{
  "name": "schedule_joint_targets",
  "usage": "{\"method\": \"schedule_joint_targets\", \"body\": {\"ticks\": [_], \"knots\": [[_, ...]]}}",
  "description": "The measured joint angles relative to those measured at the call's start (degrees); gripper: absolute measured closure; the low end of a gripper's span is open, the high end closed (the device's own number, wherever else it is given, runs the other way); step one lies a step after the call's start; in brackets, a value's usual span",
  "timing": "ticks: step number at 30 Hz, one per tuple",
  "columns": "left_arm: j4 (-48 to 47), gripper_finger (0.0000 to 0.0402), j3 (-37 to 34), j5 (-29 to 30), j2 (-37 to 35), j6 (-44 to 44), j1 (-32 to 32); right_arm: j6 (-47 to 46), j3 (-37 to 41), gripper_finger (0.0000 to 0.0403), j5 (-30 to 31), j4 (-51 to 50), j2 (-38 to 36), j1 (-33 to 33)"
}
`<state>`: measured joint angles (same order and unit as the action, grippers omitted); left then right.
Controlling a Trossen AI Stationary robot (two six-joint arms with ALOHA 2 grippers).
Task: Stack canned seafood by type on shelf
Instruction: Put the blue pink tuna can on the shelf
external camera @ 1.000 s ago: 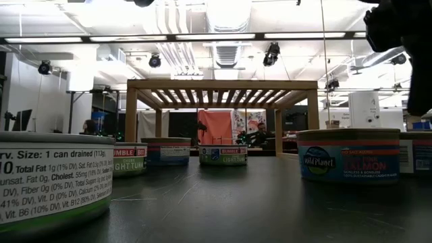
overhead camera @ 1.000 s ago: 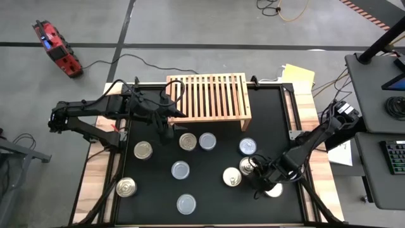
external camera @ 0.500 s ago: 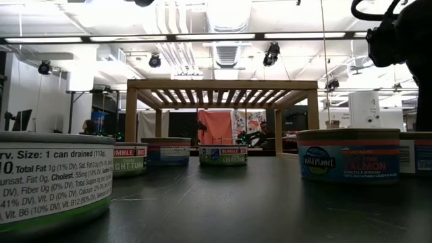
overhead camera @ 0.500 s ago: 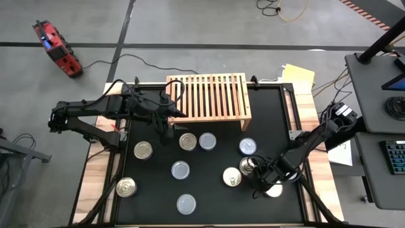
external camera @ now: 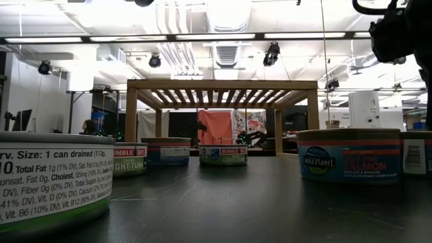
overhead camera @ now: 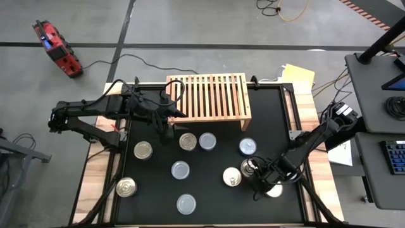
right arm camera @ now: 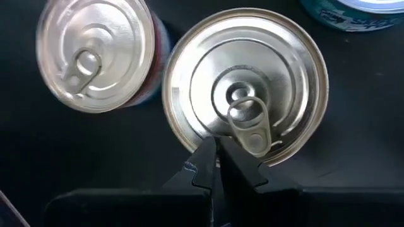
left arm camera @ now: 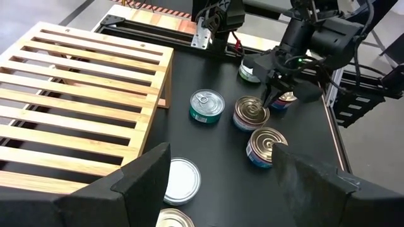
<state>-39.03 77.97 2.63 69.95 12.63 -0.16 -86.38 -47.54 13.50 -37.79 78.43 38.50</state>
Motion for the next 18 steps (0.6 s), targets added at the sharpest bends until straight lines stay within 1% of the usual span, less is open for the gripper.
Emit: {"method": "schedule_joint_targets", "body": {"ticks": [18], "knots": [[-0.05, 0.0141, -0.09, 0.0, 0.0, -0.61, 0.0, 1.04, 1.21, 0.039, -0.47, 0.67, 0.07, 0.25]]}}
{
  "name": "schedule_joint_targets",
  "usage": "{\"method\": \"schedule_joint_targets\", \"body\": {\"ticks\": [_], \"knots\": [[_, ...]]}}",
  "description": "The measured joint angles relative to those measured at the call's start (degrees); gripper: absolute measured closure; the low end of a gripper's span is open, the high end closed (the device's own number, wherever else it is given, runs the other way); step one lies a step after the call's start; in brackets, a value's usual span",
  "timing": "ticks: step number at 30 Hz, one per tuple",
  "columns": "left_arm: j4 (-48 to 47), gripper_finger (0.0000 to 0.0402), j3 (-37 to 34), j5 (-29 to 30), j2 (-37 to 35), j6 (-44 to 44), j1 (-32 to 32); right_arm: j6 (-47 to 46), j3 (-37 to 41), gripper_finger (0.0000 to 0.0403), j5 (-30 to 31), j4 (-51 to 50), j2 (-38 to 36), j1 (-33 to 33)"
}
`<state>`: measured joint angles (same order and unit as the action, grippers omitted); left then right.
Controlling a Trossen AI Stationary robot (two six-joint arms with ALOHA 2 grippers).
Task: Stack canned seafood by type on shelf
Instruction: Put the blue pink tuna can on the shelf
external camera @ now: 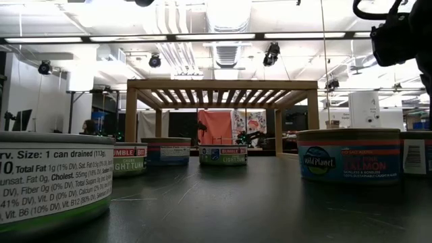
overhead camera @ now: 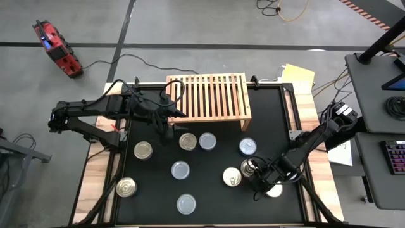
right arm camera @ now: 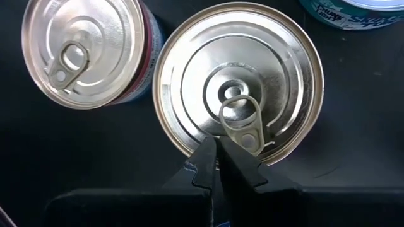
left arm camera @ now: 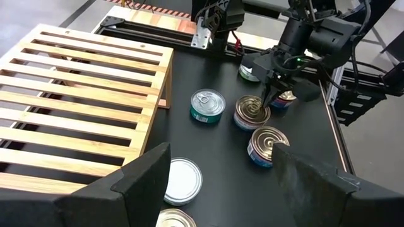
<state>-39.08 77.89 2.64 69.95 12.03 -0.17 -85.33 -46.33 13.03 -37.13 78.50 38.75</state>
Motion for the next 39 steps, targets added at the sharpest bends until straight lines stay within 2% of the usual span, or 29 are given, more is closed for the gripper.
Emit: {"method": "schedule_joint_targets", "body": {"ticks": [11, 23, 39], "knots": [[1.52, 0.0141, 0.11, 0.0, 0.14, 2.2, 0.0, -1.95, 1.46, 0.039, 0.69, 2.1, -0.04, 2.8], [1.54, 0.0141, 0.07, 0.0, 0.17, 1.73, 0.0, -5.3, 0.61, 0.039, 4.54, 2.32, -1.41, 3.51], [1.56, 0.0141, -0.02, 0.0, 0.17, 1.75, 0.0, -4.01, 1.65, 0.039, 2.92, 3.1, -1.49, 3.78]]}}
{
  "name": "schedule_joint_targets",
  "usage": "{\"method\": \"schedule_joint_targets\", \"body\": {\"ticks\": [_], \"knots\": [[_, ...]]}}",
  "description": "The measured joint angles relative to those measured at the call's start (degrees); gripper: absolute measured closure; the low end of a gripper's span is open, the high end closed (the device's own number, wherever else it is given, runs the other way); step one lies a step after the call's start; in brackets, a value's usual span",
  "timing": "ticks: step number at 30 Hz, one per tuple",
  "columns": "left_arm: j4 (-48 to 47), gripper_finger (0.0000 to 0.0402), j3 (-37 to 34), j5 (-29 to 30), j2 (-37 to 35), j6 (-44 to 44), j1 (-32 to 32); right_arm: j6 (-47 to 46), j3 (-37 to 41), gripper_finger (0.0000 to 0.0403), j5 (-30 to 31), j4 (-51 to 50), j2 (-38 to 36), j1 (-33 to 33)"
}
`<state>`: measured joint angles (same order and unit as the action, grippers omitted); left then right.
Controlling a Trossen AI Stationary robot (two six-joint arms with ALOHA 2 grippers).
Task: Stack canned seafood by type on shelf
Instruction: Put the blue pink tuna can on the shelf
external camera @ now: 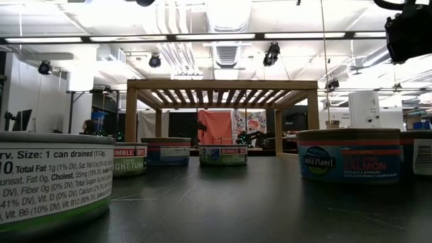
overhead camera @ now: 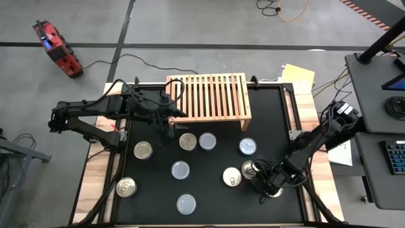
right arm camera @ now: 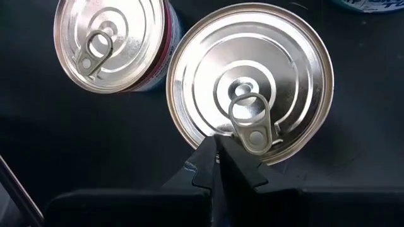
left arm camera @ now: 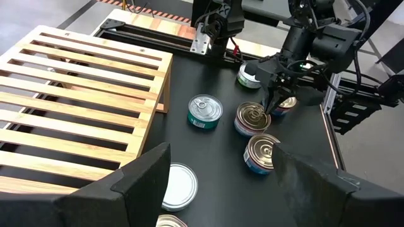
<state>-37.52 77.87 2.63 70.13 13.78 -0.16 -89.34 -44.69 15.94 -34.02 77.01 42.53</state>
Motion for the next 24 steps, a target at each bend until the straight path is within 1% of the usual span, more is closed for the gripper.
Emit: {"method": "schedule_joint_targets", "body": {"ticks": [9, 16, 20, 24], "knots": [[0.0, 0.0141, 0.0, 1.32, 0.0, -0.02, -0.02, -0.61, 0.72, 0.039, -0.79, 0.31, 1.13, 0.49], [-0.02, 0.0141, 0.0, 1.4, 0.0, -0.42, -0.02, -0.64, 0.68, 0.039, -1.64, 0.77, 3.94, 1.76], [-0.02, 0.0141, 0.0, 1.4, 0.0, -0.48, -0.02, -0.92, 0.76, 0.039, -3.4, 1.79, 5.81, 2.67], [-0.03, 0.0141, 0.0, 1.42, -0.01, -0.66, -0.01, -1.1, 1.06, 0.039, -3.02, 2.98, 7.76, 2.55]]}}
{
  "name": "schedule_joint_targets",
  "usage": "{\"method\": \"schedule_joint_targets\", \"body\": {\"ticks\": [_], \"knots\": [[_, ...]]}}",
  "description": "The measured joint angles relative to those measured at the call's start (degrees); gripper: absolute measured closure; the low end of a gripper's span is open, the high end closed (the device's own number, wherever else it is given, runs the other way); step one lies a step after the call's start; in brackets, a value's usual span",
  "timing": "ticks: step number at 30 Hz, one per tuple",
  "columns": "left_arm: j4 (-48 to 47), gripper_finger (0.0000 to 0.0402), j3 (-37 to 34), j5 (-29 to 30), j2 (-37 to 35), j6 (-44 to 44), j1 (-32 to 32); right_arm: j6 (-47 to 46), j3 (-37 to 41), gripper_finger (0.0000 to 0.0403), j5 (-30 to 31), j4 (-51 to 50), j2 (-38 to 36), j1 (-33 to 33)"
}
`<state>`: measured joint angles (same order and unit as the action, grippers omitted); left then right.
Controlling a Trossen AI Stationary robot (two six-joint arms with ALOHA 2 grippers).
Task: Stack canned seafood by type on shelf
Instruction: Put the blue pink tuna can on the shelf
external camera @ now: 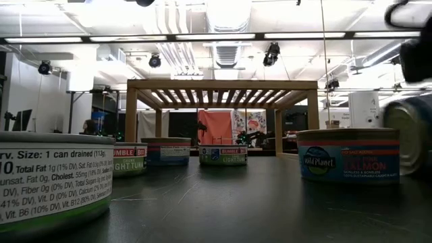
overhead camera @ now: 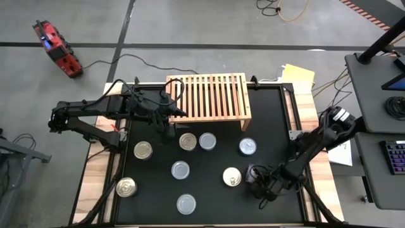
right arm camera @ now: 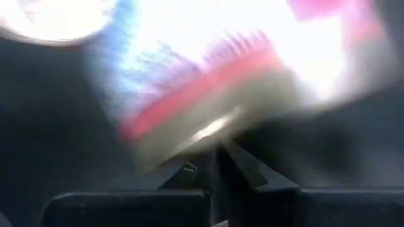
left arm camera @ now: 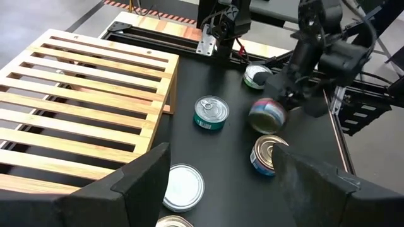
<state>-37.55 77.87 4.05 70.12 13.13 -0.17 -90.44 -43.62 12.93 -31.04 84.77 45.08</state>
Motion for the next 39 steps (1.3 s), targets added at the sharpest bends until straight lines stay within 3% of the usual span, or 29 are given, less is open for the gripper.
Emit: {"method": "schedule_joint_targets", "body": {"ticks": [9, 15, 19, 25, 31, 35, 39], "knots": [[0.01, 0.0141, 0.0, 0.04, -0.01, -0.44, 0.01, -1.08, -0.19, 0.039, 0.09, 2.64, 2.31, 0.11], [0.03, 0.0141, 0.0, 0.07, -0.01, -0.44, 0.01, 0.14, -0.08, 0.039, -0.77, 2.77, -0.45, 0.04], [0.04, 0.0141, 0.0, 0.07, -0.01, -0.44, 0.01, 5.25, -1.37, 0.039, -3.48, 2.91, -6.15, 0.0], [0.18, 0.0141, 0.0, 0.07, -0.01, -0.46, 0.03, 13.57, -4.05, 0.039, -1.34, -1.47, -15.83, -0.49], [0.32, 0.0141, 0.0, 0.07, -0.01, -0.63, 0.05, 25.04, -6.74, 0.0386, -0.99, -8.67, -19.64, -5.74], [0.37, 0.0141, 0.0, 0.07, -0.01, -0.35, 0.03, 32.1, -8.18, 0.0344, -1.4, -10.51, -19.38, -10.61], [0.73, 0.0141, 0.0, 0.07, -0.01, -0.18, -0.01, 36.78, -8.45, 0.0266, -1.43, -11.59, -18.76, -13.84]]}}
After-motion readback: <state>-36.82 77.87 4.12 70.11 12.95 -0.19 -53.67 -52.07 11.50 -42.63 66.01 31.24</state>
